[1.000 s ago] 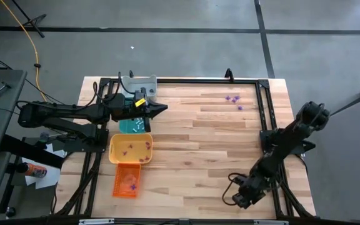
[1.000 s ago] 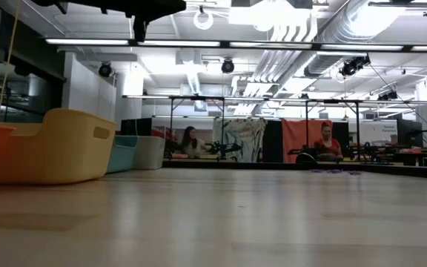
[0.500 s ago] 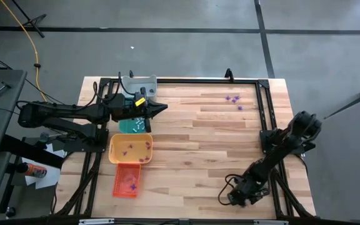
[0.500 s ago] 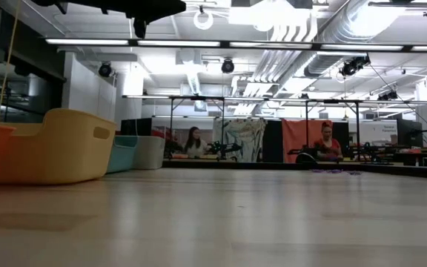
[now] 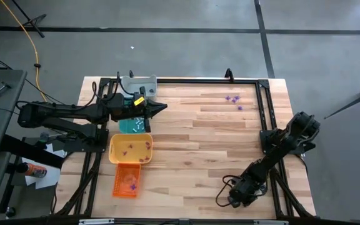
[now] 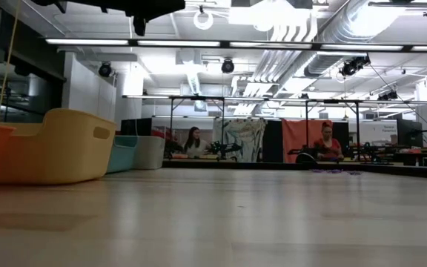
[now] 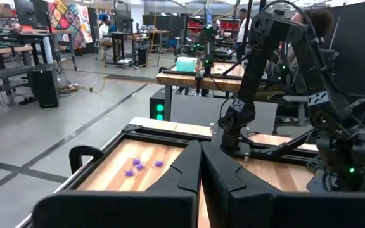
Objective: Sort Halloween decoration
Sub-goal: Put the purple spider toy in the orange bin
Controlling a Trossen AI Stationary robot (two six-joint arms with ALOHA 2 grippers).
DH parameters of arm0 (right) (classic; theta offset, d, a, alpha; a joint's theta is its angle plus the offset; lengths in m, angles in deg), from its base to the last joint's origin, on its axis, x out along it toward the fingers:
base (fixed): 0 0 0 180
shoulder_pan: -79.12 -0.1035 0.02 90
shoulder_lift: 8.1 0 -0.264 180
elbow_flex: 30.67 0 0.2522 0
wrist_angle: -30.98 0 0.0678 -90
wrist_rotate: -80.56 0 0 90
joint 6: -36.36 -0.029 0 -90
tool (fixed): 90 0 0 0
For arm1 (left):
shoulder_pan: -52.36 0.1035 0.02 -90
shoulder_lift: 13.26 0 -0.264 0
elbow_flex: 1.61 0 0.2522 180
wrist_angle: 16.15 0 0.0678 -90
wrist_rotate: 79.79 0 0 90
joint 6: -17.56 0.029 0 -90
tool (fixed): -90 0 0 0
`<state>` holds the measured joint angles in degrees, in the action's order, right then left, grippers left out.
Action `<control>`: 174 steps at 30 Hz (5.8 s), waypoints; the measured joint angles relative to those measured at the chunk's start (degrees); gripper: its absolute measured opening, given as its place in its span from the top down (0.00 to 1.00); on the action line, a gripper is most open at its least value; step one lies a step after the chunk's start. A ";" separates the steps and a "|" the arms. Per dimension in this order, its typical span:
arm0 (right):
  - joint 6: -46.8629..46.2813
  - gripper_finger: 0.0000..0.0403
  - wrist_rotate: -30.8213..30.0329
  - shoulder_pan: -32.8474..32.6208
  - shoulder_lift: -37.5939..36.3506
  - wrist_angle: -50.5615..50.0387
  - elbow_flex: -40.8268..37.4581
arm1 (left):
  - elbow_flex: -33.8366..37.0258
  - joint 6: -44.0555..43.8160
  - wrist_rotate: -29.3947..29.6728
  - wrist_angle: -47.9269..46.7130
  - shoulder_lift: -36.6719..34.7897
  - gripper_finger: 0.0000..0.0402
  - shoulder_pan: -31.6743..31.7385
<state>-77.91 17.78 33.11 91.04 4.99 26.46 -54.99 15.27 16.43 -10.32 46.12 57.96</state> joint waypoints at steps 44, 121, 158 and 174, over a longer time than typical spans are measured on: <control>110.62 1.00 -16.21 45.41 -12.62 37.51 15.29 | 0.00 -4.21 -2.23 -0.08 0.08 1.00 -8.28; 103.37 0.66 -14.84 35.58 5.83 -21.61 38.08 | -0.04 4.18 -7.25 -9.22 -14.90 1.00 0.63; 100.80 1.00 -20.26 51.66 -37.23 37.81 -8.26 | -0.04 -9.59 -10.88 20.66 18.35 1.00 0.74; 83.21 1.00 -38.35 52.65 -33.25 5.48 4.21 | -0.07 -12.49 -12.83 20.64 9.80 1.00 2.21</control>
<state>5.30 -20.57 85.76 57.79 10.47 30.67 -55.06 2.78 3.60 10.32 55.92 60.17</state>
